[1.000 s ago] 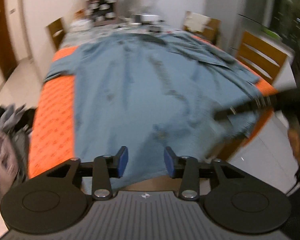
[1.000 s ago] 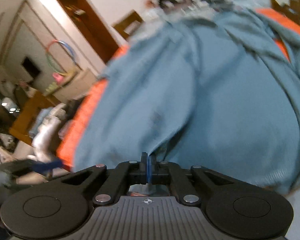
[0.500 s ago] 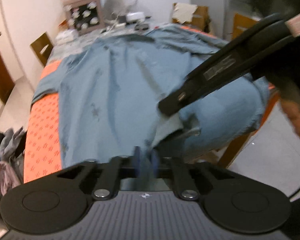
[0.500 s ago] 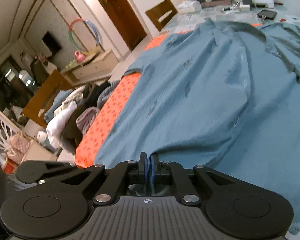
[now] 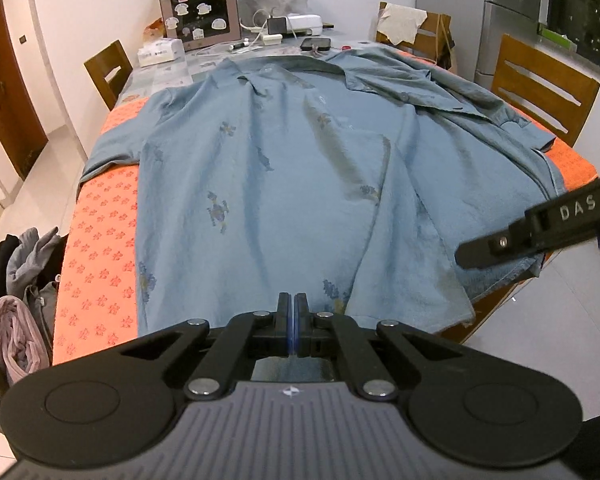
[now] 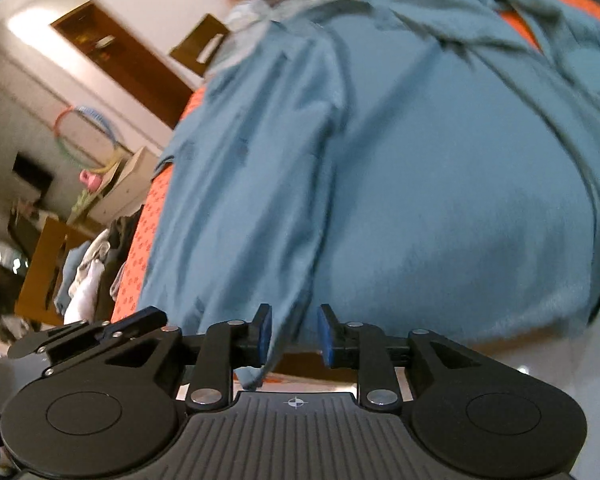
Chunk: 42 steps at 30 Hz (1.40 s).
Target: Fold clothes
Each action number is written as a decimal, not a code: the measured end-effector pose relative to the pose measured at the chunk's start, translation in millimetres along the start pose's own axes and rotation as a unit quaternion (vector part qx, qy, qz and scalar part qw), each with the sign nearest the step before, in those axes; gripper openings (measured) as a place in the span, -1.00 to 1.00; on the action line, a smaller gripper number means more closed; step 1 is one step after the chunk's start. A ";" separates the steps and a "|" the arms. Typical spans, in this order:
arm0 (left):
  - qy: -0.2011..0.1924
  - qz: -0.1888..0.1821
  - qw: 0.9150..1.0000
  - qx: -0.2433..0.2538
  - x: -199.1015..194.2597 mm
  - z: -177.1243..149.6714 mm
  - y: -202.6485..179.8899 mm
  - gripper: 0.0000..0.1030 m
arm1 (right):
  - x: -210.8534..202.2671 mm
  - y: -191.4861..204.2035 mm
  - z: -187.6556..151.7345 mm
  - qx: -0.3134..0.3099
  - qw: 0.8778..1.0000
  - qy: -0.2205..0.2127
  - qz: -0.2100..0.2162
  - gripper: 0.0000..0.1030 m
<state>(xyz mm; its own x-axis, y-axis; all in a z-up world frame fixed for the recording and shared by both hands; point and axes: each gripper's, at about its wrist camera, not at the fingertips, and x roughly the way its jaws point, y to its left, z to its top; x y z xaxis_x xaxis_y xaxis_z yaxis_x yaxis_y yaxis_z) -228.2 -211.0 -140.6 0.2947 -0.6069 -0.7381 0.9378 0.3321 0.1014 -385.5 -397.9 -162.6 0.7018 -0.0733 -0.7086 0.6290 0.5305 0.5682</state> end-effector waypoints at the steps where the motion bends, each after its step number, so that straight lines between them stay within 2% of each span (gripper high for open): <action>1: 0.000 0.003 1.000 -0.001 0.1 -0.4 1.1 -0.98 | 2.4 -4.0 -2.0 0.015 1.000 0.004 0.008 -0.34; 3: 0.005 0.011 1.000 -0.008 1.0 -1.1 7.0 -0.97 | 8.5 -8.5 -5.3 0.038 0.999 0.012 0.025 -0.17; 5: 0.011 0.018 1.000 -0.016 2.0 -1.8 13.6 -0.97 | 16.1 -11.2 -8.0 0.048 0.998 0.021 0.038 -0.17; 7: 0.016 0.026 0.999 -0.023 2.5 -2.6 20.2 -0.97 | 24.2 -13.0 -10.4 0.048 0.997 0.030 0.044 -0.39; 8: 0.016 0.029 0.999 -0.024 1.9 -2.5 22.6 -0.97 | 28.3 -14.0 -11.6 0.049 0.997 0.035 0.047 -0.86; 9: 0.016 0.032 0.999 -0.025 1.1 -2.2 24.4 -0.97 | 28.8 -14.0 -11.7 0.048 0.997 0.039 0.047 -0.93; 14: 0.011 0.038 0.999 -0.031 -4.2 -0.7 32.5 -0.96 | -12.6 -10.9 -0.1 0.024 0.999 -0.002 0.038 -0.93; 19: 0.009 0.051 0.998 -0.039 -4.3 -1.9 36.0 -0.96 | -58.2 -20.8 6.1 -0.020 0.999 -0.031 -0.030 -0.93; 23: 0.012 0.053 0.998 -0.034 -3.3 -2.0 33.2 -0.95 | -67.2 -41.6 6.1 -0.024 0.996 -0.036 -0.074 -0.84; 26: 0.013 0.053 0.998 -0.025 -3.6 -0.8 29.0 -0.95 | -78.7 -56.3 7.0 -0.025 0.992 -0.056 -0.109 -0.61; 31: 0.012 0.042 0.999 -0.022 -2.6 12.9 21.2 -0.95 | -103.6 -98.1 19.0 -0.004 0.982 -0.093 -0.166 -0.60; 34: 0.014 0.028 0.999 -0.027 2.0 30.7 13.1 -0.88 | -113.0 -120.4 30.1 0.007 0.977 -0.103 -0.185 -0.55; 38: 0.012 0.011 0.999 -0.031 11.8 58.4 0.9 -0.52 | -117.3 -140.2 44.4 0.006 0.977 -0.107 -0.187 -0.27; 39: 0.011 0.007 0.999 -0.033 15.4 66.7 -2.9 -0.48 | -117.0 -144.1 48.5 0.004 0.977 -0.106 -0.183 -0.21; 42: 0.008 -0.004 0.999 -0.039 27.9 92.6 -15.4 -0.44 | -113.3 -154.7 61.2 -0.003 0.980 -0.099 -0.172 -0.20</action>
<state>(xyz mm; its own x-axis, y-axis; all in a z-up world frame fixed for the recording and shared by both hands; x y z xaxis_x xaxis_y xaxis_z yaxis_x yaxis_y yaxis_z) -217.4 -299.9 -100.9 0.2843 -0.5988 -0.7488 0.9225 0.3835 0.0436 -541.9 -523.4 -144.6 0.4995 -0.4103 -0.7629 0.8385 0.4504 0.3068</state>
